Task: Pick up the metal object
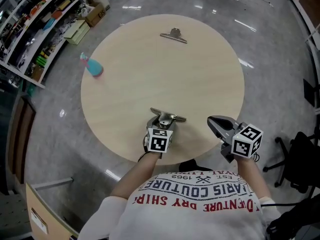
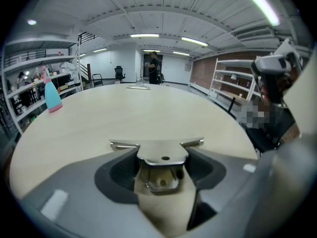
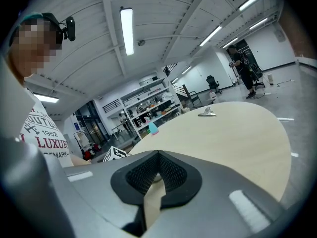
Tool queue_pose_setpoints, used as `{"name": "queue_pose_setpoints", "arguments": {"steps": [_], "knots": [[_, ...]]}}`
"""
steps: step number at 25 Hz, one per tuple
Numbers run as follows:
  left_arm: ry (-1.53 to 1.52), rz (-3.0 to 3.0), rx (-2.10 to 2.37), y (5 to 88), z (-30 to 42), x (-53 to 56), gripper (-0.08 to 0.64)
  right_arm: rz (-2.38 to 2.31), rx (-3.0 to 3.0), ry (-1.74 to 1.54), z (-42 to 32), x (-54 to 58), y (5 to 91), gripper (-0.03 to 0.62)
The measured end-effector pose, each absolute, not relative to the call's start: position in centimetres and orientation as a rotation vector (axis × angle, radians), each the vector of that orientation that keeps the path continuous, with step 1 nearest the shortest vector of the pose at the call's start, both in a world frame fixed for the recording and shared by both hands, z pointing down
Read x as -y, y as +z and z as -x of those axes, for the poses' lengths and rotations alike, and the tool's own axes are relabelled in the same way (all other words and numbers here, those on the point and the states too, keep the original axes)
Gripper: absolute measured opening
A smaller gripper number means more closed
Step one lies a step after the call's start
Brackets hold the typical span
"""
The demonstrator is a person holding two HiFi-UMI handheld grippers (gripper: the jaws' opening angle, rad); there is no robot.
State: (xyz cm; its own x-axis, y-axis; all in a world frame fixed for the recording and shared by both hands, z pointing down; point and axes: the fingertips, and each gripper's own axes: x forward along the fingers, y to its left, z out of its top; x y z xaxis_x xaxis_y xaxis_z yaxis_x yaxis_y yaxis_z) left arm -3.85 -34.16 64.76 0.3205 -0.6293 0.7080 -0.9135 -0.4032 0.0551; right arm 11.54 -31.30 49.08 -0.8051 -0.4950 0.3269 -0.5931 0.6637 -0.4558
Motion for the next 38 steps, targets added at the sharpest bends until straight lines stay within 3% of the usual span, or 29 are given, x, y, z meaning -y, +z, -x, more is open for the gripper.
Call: {"name": "queue_pose_setpoints", "arguments": {"steps": [17, 38], "knots": [[0.454, -2.732, 0.971, 42.7, 5.2, 21.7, 0.285, -0.799, 2.855, 0.598, -4.8, 21.4, 42.4, 0.002], [0.47, -2.725, 1.032, 42.0, 6.6, 19.9, 0.284, -0.792, 2.852, 0.5, -3.8, 19.7, 40.9, 0.002]]}}
